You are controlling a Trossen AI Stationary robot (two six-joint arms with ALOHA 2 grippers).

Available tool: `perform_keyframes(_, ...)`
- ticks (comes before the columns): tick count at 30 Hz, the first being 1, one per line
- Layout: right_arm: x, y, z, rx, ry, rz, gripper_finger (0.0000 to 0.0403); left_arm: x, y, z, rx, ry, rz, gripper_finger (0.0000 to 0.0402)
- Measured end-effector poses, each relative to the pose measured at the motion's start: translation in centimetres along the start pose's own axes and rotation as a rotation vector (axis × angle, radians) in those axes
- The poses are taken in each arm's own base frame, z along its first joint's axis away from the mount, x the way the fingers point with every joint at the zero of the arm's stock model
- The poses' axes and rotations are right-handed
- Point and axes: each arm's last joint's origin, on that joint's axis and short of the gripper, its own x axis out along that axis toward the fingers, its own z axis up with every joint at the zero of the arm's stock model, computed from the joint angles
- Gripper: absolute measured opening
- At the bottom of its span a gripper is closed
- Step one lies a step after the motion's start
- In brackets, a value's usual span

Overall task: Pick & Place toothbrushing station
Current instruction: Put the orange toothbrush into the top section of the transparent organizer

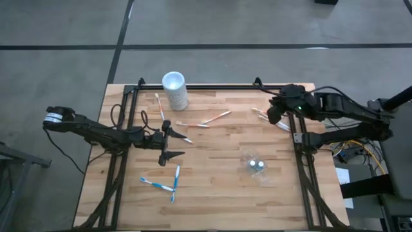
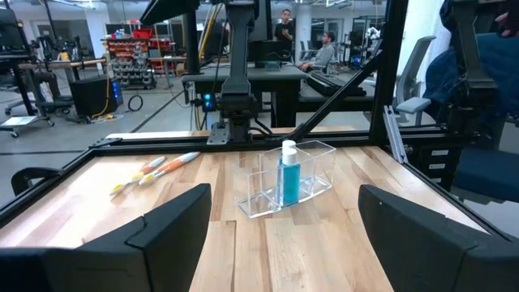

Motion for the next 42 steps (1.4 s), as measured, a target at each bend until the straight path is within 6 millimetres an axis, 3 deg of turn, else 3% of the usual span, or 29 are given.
perform_keyframes(12,5.6,0.5,1.1,0.015,0.156,-0.110,0.0070,0.0,0.0,0.0,0.000,0.000,0.000,0.0319)
perform_keyframes(16,7.4,0.8,2.1,0.145,0.063,-0.159,0.0065,0.0,0.0,0.0,0.000,0.000,0.000,0.0319)
perform_keyframes(21,8.4,1.6,2.9,0.076,-0.112,-0.068,0.0063,0.0,0.0,0.0,0.000,0.000,0.000,0.0319)
perform_keyframes(29,9.3,-0.5,0.6,-0.038,-0.075,-0.019,0.0063,0.0,0.0,0.0,0.000,0.000,0.000,0.0319)
perform_keyframes(36,9.9,-3.7,-2.1,0.045,-0.069,-0.095,0.0063,0.0,0.0,0.0,0.000,0.000,0.000,0.0319)
perform_keyframes(42,11.0,-5.3,-3.9,0.106,-0.175,0.028,0.0063,0.0,0.0,0.0,0.000,0.000,0.000,0.0319)
